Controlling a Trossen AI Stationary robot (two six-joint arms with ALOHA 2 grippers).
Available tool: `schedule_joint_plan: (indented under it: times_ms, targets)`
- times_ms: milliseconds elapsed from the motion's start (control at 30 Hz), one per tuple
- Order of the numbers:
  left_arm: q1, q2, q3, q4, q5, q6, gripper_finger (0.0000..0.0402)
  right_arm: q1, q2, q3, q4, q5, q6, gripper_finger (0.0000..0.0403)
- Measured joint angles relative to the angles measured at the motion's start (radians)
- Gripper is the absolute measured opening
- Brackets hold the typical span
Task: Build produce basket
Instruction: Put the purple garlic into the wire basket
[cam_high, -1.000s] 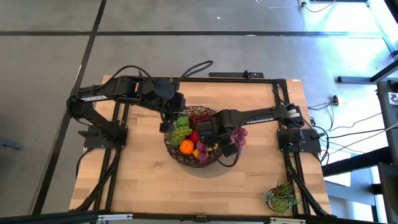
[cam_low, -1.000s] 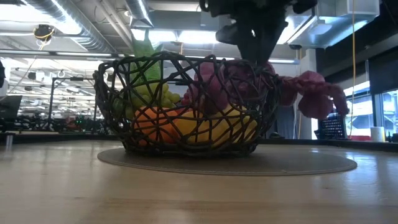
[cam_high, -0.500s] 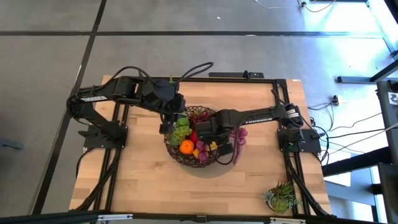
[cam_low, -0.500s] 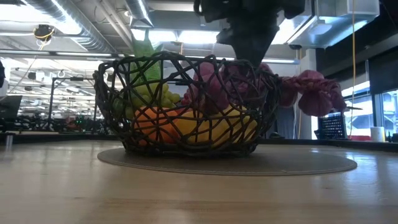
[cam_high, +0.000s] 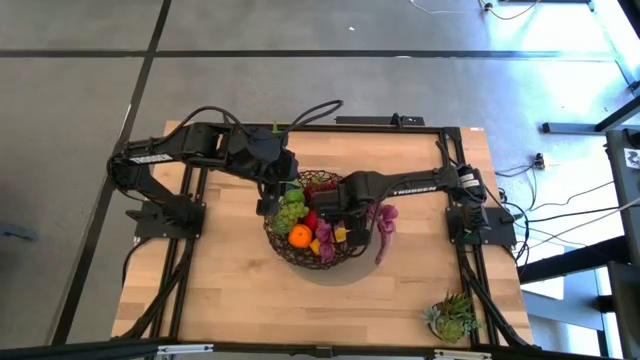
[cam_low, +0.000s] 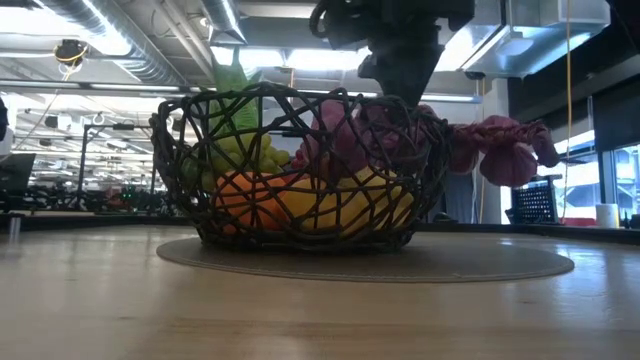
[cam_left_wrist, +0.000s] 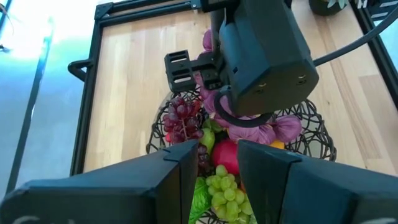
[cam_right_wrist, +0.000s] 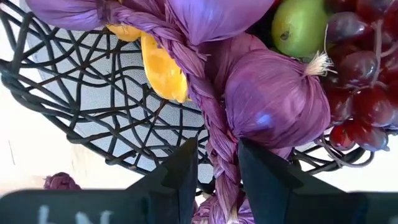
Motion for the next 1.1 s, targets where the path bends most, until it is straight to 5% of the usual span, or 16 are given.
schedule_joint_plan:
  times_ms: [1100]
  targets:
    - [0.000,0.001,0.000,-0.003,0.000,0.000,0.0102,-0.008,0.068,0.000,0.001,0.005,-0.003,0.0105]
